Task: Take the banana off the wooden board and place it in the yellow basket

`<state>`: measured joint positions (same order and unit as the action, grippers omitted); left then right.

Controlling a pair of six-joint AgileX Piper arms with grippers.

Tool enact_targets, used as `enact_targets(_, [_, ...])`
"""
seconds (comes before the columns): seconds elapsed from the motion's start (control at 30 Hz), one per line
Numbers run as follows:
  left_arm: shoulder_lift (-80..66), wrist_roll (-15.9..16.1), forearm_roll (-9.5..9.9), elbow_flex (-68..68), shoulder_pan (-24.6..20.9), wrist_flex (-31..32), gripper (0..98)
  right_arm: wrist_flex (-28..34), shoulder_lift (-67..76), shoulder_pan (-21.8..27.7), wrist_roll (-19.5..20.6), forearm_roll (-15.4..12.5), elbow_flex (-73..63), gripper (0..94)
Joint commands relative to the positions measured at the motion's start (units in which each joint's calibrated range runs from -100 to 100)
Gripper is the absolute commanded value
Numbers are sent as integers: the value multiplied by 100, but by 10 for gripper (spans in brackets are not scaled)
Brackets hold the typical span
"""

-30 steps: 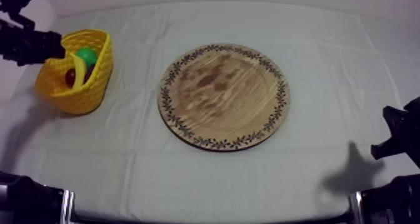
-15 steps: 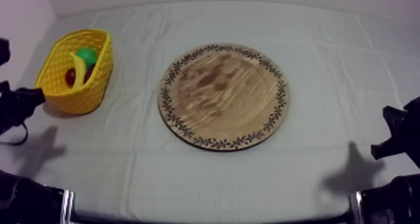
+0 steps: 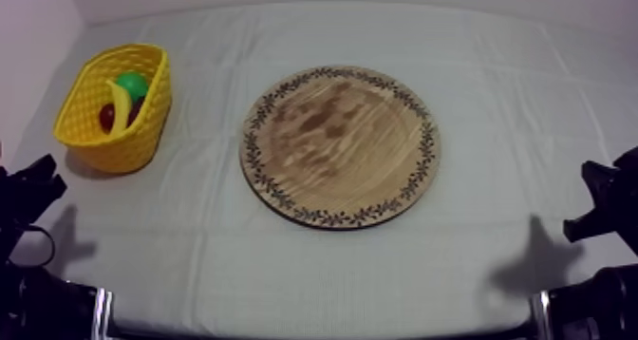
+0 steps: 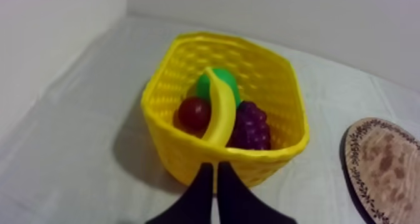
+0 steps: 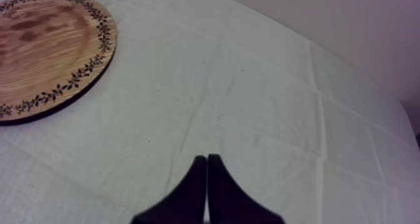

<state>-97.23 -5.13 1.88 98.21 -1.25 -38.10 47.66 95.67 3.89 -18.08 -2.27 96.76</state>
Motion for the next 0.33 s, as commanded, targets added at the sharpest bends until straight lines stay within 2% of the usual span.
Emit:
enact_targets(0.0, [-183,-70,11,67,3,249,0,0,0,2,-2,0,1,3])
enact_targets(0.13, [-235,-400,17,122,-104,387,0,0,0,2,-1,0,1,3])
enact_targets(0.3, [-248,-496,19,142,-169,424,0,0,0,2,-1,0,1,3])
